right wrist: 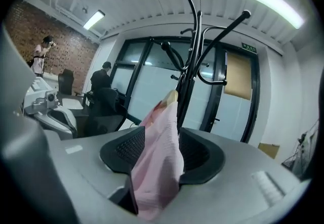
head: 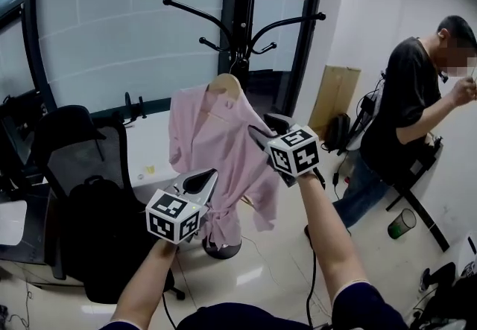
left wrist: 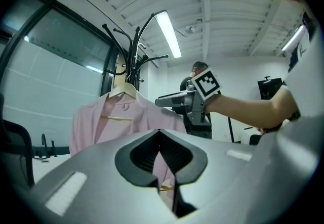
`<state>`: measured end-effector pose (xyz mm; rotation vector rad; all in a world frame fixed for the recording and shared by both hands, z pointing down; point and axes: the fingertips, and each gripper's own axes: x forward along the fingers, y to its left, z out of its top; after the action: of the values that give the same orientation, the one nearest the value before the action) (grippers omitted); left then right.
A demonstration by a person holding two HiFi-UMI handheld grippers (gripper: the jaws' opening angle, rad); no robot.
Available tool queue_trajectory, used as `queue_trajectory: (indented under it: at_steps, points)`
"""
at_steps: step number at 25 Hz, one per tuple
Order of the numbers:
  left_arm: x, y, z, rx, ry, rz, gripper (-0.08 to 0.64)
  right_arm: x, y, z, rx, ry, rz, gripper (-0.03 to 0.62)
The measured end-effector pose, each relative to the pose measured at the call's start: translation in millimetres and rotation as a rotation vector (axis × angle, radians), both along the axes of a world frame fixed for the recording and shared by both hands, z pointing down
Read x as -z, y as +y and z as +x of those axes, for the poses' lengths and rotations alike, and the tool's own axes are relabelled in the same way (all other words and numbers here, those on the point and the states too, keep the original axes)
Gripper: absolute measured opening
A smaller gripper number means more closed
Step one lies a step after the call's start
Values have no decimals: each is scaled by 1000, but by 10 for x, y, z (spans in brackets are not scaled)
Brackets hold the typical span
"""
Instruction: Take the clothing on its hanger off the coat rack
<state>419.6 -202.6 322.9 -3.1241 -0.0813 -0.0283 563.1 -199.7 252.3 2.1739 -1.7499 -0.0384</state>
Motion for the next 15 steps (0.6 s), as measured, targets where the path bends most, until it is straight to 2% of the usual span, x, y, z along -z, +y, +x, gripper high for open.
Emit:
queue_trajectory:
  at_steps: [5, 10, 12, 15]
  points:
    - [-61, -65, 31, -19, -15, -4, 12, -85, -288, 199, -7, 23, -131, 233]
    - [-119, -120, 23, -36, -34, -10, 12, -227, -535, 343, -8, 5, -261, 236]
    - [-145, -156, -14, -32, -40, -11, 12, -320, -587, 355, 3, -11, -304, 196]
    - [-174, -199, -31, -27, -42, -15, 12, -349, -593, 409, -10, -16, -314, 73]
